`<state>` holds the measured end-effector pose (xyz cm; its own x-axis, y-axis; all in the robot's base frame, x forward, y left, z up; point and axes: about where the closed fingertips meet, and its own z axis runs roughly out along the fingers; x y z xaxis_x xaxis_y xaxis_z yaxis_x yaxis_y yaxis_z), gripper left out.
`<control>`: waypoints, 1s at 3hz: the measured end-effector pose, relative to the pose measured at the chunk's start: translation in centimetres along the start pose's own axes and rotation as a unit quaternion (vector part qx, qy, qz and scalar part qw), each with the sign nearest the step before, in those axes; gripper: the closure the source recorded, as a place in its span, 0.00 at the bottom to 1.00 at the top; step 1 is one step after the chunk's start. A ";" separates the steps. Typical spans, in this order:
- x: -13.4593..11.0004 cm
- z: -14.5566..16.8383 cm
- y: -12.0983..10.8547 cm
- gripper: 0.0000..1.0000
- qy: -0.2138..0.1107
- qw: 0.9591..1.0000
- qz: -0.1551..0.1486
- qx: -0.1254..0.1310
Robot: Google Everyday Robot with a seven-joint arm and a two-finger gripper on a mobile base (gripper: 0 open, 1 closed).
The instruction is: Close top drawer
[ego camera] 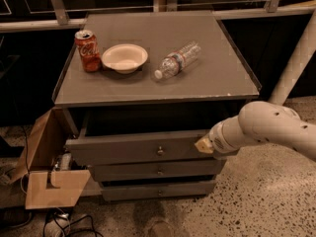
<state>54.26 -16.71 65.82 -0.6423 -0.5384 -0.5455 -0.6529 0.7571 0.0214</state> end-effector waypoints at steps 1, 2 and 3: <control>-0.9 0.1 -0.9 1.00 -0.009 1.000 0.004 0.014; -2.6 0.0 -2.9 1.00 -0.027 0.999 0.011 0.038; -2.8 0.0 -3.2 1.00 -0.030 0.999 0.013 0.042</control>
Offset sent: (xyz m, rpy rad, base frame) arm 0.0706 -0.0196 0.0292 -0.0123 -0.1462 -0.1269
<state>58.14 -17.59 67.34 -0.6316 -0.4970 -0.5950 -0.5983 0.8006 -0.0336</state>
